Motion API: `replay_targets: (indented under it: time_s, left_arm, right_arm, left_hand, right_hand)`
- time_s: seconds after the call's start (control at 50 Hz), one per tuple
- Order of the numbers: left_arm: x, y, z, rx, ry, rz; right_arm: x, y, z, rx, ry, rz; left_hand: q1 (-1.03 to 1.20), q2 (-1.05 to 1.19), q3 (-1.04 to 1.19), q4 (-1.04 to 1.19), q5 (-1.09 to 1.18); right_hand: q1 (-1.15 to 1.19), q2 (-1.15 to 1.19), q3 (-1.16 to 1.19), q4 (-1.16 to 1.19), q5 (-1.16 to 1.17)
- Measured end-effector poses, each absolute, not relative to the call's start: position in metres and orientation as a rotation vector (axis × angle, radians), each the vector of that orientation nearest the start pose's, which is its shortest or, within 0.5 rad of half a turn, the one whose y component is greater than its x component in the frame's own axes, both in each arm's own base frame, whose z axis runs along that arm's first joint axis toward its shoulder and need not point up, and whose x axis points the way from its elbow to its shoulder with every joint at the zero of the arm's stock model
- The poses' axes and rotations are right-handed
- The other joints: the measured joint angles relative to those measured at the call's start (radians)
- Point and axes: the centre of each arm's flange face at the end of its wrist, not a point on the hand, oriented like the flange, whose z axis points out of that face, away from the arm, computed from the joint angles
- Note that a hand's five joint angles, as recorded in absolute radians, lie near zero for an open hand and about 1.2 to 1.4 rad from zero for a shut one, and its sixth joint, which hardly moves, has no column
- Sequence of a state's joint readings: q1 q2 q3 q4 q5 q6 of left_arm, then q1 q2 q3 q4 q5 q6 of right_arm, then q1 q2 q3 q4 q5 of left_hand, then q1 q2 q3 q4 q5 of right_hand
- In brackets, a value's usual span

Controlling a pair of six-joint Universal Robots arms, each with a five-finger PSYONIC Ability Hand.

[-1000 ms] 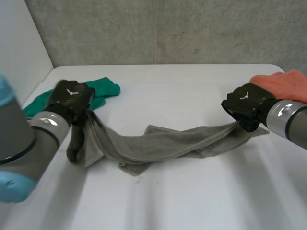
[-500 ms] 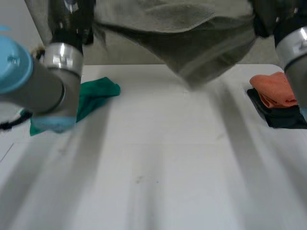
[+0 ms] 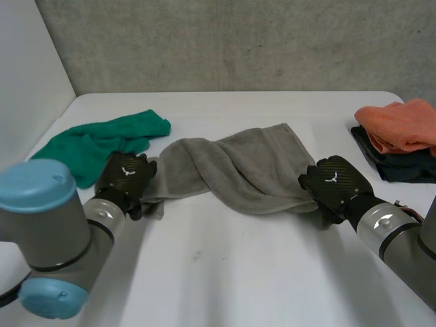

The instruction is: Fold the laundry.

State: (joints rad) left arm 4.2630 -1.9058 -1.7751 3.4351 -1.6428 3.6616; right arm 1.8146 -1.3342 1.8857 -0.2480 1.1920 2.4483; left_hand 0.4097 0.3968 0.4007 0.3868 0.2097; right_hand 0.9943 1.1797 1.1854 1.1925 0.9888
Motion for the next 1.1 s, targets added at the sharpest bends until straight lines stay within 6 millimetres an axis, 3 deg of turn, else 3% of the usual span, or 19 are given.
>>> replay_targets:
  time_s: [0.12, 0.3, 0.64, 0.94, 1.1]
  left_arm:
    - [-0.247, -0.242, 0.193, 1.022, 2.153, -1.876]
    - [-0.234, -0.260, 0.201, 0.972, 2.162, -1.913]
    - [-0.239, -0.305, 0.174, 0.908, 2.445, -1.993]
    - [-0.251, -0.305, 0.159, 0.967, 2.545, -1.868]
    - [-0.257, -0.313, 0.149, 0.976, 2.546, -1.855]
  right_arm:
    - [0.227, -0.250, 0.170, -1.403, 2.051, -1.873]
    - [0.214, -0.262, 0.172, -1.360, 2.099, -1.900]
    - [0.208, -0.267, 0.170, -1.351, 2.123, -1.897]
    - [0.208, -0.267, 0.166, -1.354, 2.131, -1.879]
    - [0.208, -0.266, 0.164, -1.357, 2.135, -1.871]
  left_hand:
    - [-0.001, -0.008, -0.009, -0.002, -0.007]
    - [0.003, 0.015, 0.010, 0.020, 0.027]
    - [0.109, 0.133, 0.128, 0.148, 0.154]
    - [0.127, 0.149, 0.147, 0.164, 0.169]
    - [0.448, 0.456, 0.450, 0.458, 0.452]
  right_hand:
    - [0.000, 0.000, 0.000, 0.000, 0.000]
    - [0.000, 0.000, 0.000, 0.000, 0.000]
    - [0.000, 0.000, 0.000, 0.000, 0.000]
    - [0.000, 0.000, 0.000, 0.000, 0.000]
    - [0.000, 0.000, 0.000, 0.000, 0.000]
